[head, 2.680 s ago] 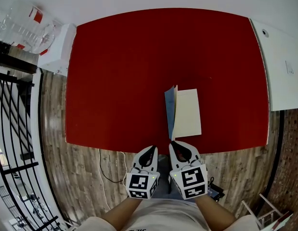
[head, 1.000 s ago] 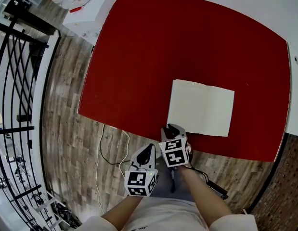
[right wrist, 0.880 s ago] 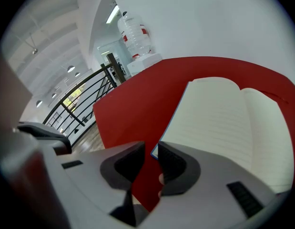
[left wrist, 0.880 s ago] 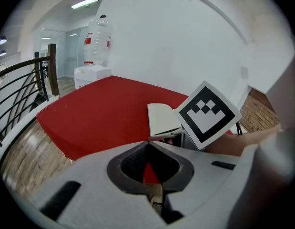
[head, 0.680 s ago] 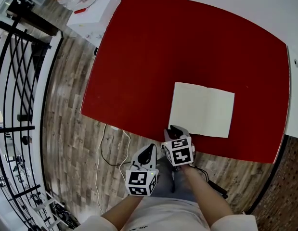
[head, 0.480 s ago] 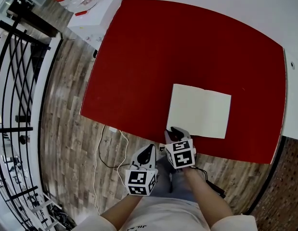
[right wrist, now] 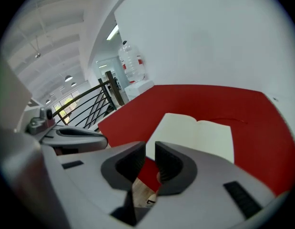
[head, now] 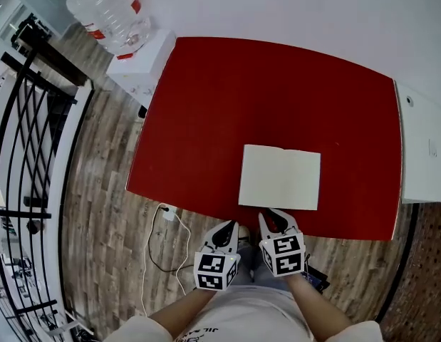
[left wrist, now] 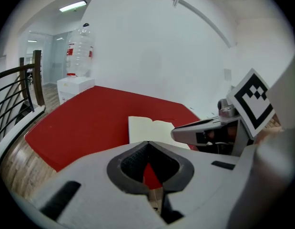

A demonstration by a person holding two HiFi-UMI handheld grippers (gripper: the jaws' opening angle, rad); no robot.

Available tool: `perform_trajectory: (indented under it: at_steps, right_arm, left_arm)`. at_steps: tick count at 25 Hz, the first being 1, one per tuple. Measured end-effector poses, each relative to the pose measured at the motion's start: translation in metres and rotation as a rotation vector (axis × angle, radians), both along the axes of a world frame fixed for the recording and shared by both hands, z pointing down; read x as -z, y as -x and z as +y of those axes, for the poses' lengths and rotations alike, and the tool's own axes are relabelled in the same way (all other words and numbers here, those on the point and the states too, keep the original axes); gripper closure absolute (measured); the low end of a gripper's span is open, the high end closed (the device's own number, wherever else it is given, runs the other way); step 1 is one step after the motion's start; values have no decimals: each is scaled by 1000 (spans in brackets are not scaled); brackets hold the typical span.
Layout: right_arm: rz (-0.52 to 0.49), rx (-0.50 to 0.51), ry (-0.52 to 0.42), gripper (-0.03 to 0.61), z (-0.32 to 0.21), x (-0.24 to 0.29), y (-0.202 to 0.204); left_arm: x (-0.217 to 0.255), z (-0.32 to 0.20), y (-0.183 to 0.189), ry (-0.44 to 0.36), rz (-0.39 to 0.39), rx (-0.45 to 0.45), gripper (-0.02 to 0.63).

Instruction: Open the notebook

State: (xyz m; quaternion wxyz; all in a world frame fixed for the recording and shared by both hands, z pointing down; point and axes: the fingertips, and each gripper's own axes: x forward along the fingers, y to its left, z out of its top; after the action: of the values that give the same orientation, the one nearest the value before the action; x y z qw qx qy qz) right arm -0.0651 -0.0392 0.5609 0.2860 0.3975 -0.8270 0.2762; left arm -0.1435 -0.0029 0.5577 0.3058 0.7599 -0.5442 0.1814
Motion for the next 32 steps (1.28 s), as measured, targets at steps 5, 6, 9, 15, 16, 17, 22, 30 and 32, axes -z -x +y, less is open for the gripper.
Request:
perform_trajectory:
  at_steps: [5,6,9,15,16,17,22,30,32]
  right_arm:
    - [-9,-81,-76,555,23,48,-45]
    - [-10,-99,-86,561,28,56,-53]
    - [-15,-170,-113,572,36,73,-78]
    - [-36,-254,-154,572,45,88,-101]
    - [-34,-253,-155,572,46,88,-102]
    - [-33,-252,-155,572,48,88,-103]
    - [-49,-276,-159,572,48,93,-112]
    - [-43,-268,-165,572,55,94,-118]
    - [-37,-262,-166,574,57,94,-118]
  left_arm:
    - [33,2,-26,-38,9,-44,607]
    - [39,3,-31,-46,10,-55,607]
    - [54,2,-50,-61,31,-94,607]
    - [76,-2,-88,-105,50,-177,607]
    - [77,-3,-91,-110,45,-182,607]
    - [77,-3,-93,-109,41,-182,607]
    - [77,-2,-97,-105,14,-173,607]
    - [80,4,-102,-120,3,-182,607]
    - [80,6,-103,-122,-1,-182,607]
